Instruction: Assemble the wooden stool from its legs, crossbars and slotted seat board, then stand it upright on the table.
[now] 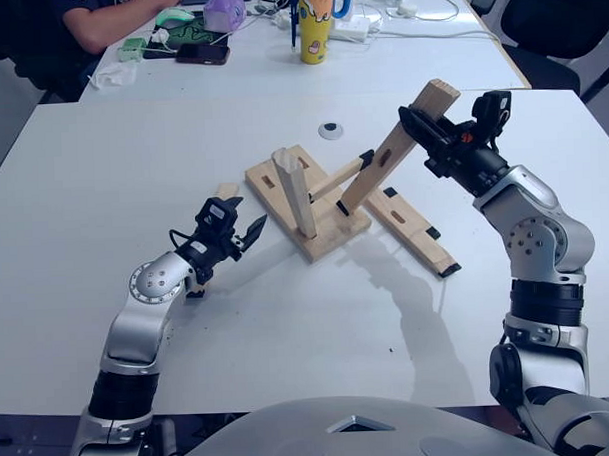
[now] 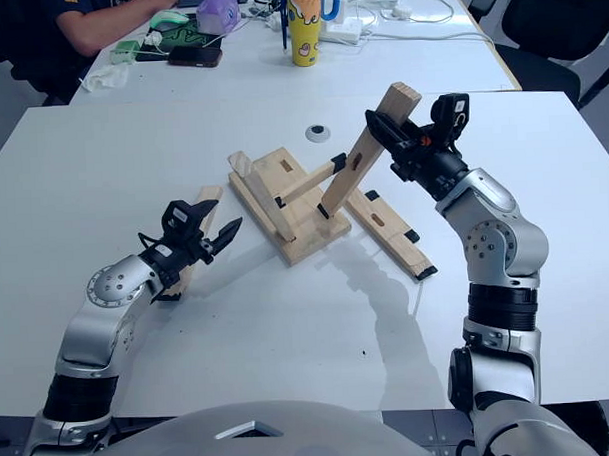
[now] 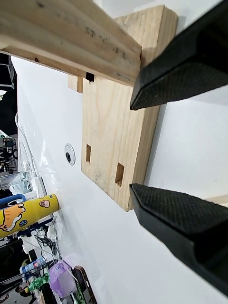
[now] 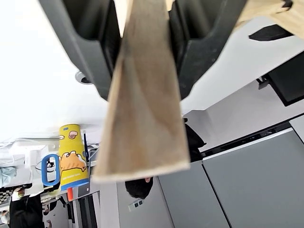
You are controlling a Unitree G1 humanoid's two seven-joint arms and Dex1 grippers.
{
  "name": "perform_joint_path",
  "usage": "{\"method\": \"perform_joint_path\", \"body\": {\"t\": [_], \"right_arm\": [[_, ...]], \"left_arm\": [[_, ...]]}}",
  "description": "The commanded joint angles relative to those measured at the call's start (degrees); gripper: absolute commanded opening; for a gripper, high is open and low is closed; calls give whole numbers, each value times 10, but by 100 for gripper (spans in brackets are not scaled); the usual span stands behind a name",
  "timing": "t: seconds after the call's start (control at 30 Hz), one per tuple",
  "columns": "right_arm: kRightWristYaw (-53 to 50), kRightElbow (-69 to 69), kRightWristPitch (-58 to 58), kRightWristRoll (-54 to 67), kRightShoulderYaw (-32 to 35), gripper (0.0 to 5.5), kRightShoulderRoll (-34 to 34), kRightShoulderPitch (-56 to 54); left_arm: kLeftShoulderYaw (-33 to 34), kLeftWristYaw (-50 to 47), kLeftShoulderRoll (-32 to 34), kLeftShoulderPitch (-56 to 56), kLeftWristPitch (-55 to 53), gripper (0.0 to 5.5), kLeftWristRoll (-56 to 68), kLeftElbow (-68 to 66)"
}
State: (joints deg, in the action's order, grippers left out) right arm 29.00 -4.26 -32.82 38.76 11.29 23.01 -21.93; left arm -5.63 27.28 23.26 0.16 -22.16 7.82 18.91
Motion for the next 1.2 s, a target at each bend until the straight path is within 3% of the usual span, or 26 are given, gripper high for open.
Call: {"method": "perform_joint_path", "body": {"t": [0.03, 0.33, 0.57, 0.87, 1.2], "right_arm": [[-39, -3, -33, -47, -30, 105, 11, -2], [-43, 28, -75, -53, -56, 105, 25, -18], [-36, 32, -58, -82, -88, 106, 38, -29], [-58, 27, -81, -87, -106, 108, 42, -50], [-59, 36, -81, -99, -113, 108, 47, -50]], "left_arm": [[2, -1, 0, -5, -2, 288, -1, 8], [20, -2, -1, -22, 15, 288, 5, 5], [74, -7, 3, -81, 36, 288, 25, -11], [71, -10, -6, -105, 27, 288, 34, 17], [148, -60, -41, -155, -98, 288, 219, 168]]}}
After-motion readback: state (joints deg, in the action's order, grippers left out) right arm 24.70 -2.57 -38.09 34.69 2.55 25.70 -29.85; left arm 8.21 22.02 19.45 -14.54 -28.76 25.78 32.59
